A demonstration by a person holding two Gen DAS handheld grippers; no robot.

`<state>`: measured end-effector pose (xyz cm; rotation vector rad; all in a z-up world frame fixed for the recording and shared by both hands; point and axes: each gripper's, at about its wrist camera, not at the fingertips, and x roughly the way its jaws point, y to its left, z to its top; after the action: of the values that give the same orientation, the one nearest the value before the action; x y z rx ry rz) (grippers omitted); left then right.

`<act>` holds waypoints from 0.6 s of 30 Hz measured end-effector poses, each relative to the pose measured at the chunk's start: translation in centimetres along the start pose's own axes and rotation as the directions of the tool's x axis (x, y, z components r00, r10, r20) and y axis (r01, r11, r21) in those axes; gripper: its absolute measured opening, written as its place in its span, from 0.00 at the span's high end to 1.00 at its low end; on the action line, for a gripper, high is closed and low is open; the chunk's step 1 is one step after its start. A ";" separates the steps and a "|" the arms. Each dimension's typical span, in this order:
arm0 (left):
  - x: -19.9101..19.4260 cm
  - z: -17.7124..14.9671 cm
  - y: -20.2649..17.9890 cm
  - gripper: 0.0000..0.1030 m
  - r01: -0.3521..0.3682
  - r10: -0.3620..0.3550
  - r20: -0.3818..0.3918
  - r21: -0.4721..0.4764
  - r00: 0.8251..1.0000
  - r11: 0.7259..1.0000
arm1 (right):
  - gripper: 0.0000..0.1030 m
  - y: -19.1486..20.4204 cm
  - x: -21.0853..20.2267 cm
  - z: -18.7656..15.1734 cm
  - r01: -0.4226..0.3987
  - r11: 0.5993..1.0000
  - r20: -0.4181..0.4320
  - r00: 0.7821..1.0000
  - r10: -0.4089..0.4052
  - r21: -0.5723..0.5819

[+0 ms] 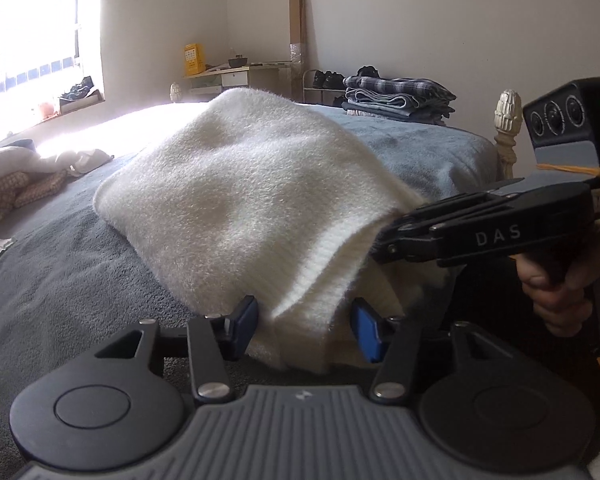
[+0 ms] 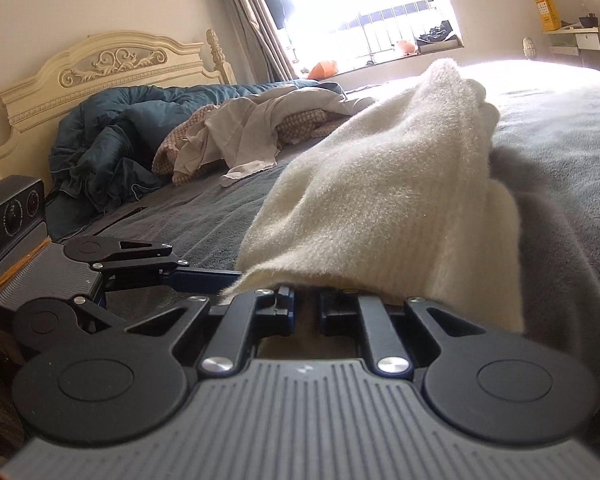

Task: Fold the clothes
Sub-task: 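Move both open grippers to the folded sweater's end and grasp it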

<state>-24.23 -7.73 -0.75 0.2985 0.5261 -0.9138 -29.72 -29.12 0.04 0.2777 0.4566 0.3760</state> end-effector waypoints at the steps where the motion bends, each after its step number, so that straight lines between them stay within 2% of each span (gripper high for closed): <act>1: 0.0 0.0 0.2 0.49 0.004 -0.004 0.000 -0.015 1.000 1.000 | 0.90 0.0 -0.3 0.0 -0.001 1.000 -0.003 1.000 0.001 0.007; 4: 0.1 0.1 0.6 0.50 0.009 -0.009 0.001 -0.044 1.000 0.999 | 0.86 0.0 -1.2 0.2 -0.002 1.000 -0.009 1.000 0.002 0.027; 7: -0.1 0.0 0.4 0.50 -0.001 0.001 0.006 -0.040 1.000 0.999 | 0.78 0.3 -3.6 -0.2 0.013 1.000 0.024 1.000 -0.013 0.012; 11: -0.4 -0.2 0.2 0.50 -0.010 0.010 0.012 -0.021 1.000 1.000 | 0.78 1.7 -5.6 -1.3 0.008 0.999 0.038 0.999 -0.006 -0.054; 14: -0.6 -0.4 0.2 0.55 -0.011 0.011 0.008 -0.012 1.000 1.000 | 0.79 3.2 -4.7 -1.8 0.036 0.992 0.027 0.999 -0.033 -0.125; 18: -1.4 -0.7 0.3 0.57 -0.012 0.012 0.004 -0.015 1.000 1.000 | 0.83 3.5 -2.4 -2.1 0.062 0.987 0.014 0.998 -0.060 -0.148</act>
<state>-24.91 -6.31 -0.58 0.2859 0.5266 -0.8989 -33.70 -26.62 0.33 0.1203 0.4247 0.3468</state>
